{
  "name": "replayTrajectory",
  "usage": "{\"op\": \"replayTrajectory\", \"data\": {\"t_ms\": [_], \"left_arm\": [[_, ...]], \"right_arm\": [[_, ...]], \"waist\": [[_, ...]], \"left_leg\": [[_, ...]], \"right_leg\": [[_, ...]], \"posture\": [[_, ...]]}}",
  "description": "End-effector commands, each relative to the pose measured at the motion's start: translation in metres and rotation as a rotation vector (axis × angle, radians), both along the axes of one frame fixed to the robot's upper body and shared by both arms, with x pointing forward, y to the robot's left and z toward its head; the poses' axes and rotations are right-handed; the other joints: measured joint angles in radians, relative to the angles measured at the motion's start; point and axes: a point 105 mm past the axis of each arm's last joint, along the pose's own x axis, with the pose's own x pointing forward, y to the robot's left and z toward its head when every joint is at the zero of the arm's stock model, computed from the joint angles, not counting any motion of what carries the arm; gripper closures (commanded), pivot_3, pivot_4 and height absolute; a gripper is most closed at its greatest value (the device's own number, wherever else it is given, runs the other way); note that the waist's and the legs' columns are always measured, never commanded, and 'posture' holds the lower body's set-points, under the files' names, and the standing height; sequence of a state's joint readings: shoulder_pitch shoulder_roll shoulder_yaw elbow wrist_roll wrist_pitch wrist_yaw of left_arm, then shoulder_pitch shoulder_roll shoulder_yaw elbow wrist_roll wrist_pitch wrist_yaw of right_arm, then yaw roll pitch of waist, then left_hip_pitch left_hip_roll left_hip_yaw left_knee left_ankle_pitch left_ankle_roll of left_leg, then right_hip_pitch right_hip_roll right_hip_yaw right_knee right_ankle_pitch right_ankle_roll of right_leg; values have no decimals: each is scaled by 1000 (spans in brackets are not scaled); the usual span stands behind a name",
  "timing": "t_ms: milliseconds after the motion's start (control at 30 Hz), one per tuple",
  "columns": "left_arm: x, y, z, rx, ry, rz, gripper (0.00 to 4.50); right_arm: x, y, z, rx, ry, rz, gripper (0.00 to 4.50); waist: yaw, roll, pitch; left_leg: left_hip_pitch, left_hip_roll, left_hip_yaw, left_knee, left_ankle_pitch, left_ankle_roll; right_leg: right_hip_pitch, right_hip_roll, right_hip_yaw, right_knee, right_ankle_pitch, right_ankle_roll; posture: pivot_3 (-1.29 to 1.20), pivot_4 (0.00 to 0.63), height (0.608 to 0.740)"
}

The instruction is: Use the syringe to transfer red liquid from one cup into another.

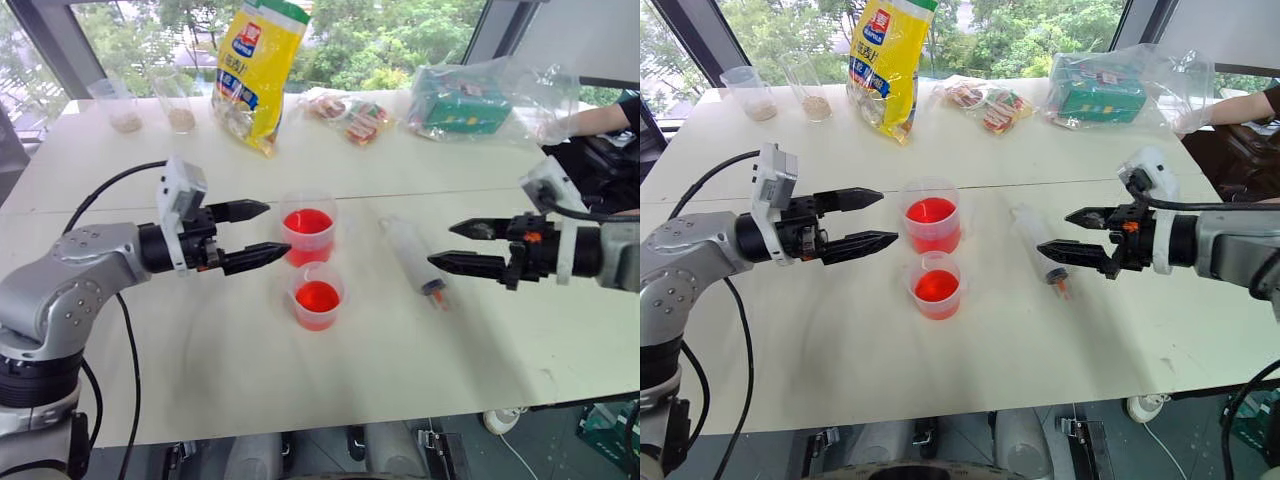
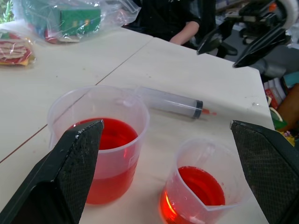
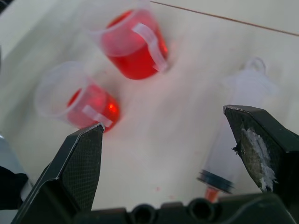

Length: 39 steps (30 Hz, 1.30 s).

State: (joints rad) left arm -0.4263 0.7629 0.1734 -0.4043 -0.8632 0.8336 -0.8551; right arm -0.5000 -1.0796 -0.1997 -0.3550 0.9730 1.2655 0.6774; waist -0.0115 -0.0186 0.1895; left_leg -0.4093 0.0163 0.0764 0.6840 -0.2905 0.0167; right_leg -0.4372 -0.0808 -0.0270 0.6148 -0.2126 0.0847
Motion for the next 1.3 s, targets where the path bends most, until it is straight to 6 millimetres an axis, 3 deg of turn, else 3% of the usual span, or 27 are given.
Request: {"op": "replayTrajectory", "data": {"t_ms": [33,367,567,833,933,1067,1100,1300], "left_arm": [[-2,-6,8,-20,-52,-27,0],[1,-11,6,-30,-70,-28,0],[0,-11,6,-38,-78,-9,0],[-3,-10,4,-46,-71,15,0],[-1,-9,5,-45,-73,24,0],[2,-7,8,-36,-87,36,0],[3,-6,9,-30,-93,42,0],[13,13,24,-26,-133,100,0]], "right_arm": [[21,-8,0,-55,3,-105,36],[70,-3,-43,-99,158,-196,36],[83,9,-60,-143,190,-161,36],[86,26,-85,-264,207,-64,36],[89,31,-91,-281,209,-51,859],[89,34,-94,-294,209,-38,2836],[89,33,-93,-286,208,-38,3084],[93,27,-55,-229,80,-90,3118]], "waist": [[-1,0,0],[1,0,0],[-1,0,0],[-2,0,0],[-5,0,0],[-6,-1,-1],[-6,-1,-1],[-2,-1,-1]], "left_leg": [[0,0,0,0,0,0],[-1,0,0,0,0,0],[-1,0,0,0,0,0],[0,0,0,0,0,0],[1,0,0,0,0,0],[2,0,0,0,1,-1],[2,0,0,0,1,-1],[1,0,0,0,1,-1]], "right_leg": [[0,0,0,0,0,0],[0,0,0,0,0,1],[0,0,0,0,2,3],[0,0,0,1,2,4],[0,0,0,1,2,3],[1,1,0,2,2,3],[1,1,0,2,2,3],[1,1,0,2,2,3]], "posture": [[0,150,740],[0,150,740],[0,150,740],[0,150,740],[0,150,740],[0,150,740],[0,150,740],[0,150,740]]}}
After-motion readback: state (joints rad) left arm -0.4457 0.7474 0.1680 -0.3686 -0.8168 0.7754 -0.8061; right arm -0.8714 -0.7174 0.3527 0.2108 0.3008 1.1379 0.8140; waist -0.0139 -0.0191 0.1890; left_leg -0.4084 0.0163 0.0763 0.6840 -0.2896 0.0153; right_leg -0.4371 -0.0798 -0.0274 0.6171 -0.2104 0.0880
